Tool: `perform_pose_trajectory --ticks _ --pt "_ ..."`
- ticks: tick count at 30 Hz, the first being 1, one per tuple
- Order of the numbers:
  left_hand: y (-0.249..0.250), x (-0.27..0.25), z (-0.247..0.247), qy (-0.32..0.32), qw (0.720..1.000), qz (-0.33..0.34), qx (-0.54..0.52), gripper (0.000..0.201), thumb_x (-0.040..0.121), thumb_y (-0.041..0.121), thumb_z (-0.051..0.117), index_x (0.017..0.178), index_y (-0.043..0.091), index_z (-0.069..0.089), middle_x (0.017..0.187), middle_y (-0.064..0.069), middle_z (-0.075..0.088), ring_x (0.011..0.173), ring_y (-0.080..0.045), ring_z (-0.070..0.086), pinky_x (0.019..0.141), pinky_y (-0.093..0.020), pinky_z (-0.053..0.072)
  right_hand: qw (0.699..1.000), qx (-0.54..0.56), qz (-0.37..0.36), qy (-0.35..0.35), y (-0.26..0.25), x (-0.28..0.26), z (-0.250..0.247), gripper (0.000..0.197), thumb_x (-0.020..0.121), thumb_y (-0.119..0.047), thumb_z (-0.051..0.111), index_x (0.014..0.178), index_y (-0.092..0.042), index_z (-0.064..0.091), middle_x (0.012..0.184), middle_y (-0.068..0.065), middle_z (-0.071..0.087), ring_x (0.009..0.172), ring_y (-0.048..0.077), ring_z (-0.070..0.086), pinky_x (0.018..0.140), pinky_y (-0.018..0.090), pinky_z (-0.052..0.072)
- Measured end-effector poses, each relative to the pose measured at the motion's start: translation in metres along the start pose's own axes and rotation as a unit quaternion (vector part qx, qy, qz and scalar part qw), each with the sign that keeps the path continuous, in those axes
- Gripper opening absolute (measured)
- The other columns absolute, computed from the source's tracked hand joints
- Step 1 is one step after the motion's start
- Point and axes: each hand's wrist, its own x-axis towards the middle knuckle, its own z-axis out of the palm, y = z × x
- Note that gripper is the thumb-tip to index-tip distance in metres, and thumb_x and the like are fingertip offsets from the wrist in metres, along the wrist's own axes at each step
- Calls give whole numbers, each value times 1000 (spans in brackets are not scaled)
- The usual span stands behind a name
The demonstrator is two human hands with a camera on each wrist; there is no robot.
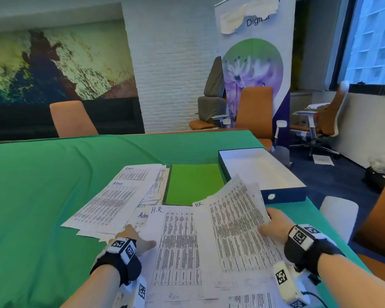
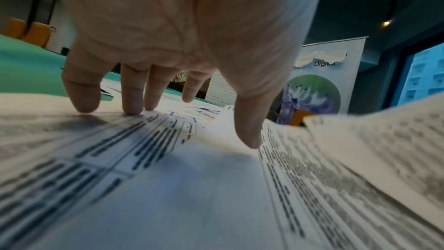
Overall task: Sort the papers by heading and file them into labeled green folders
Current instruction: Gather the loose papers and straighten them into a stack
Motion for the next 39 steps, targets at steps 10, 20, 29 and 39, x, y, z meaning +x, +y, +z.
perform_pose_trajectory --ticks 10,20,29,39 --pt "-18 1 0 -14 998 8 63 90 60 73 55 128 15 42 126 -5 54 113 -24 53 96 -36 44 998 -21 -20 -55 -10 0 20 20 87 -9 61 90 -26 51 88 -8 60 76 3 56 63 18 42" --pt "-42 1 -17 -23 995 -40 -86 87 64 55 76 124 0 45 104 -12 61 87 -22 59 79 -28 51 999 -36 -17 -26 -8 4 18 13 88 -8 59 95 -18 56 99 3 65 90 18 63 82 32 50" --pt "-36 -7 -11 -38 993 -56 -93 49 62 47 79 67 12 47 62 0 52 53 -13 48 54 -20 40 998 -7 -17 -66 1 -7 18 19 88 -5 57 85 -23 53 90 -1 64 80 9 60 69 22 46" --pt "-31 -3 -21 -26 986 -82 -146 88 68 39 80 133 -4 38 120 -16 56 106 -26 57 86 -30 49 994 103 25 -32 5 2 11 20 86 0 58 102 -12 60 96 9 71 86 25 70 86 46 54"
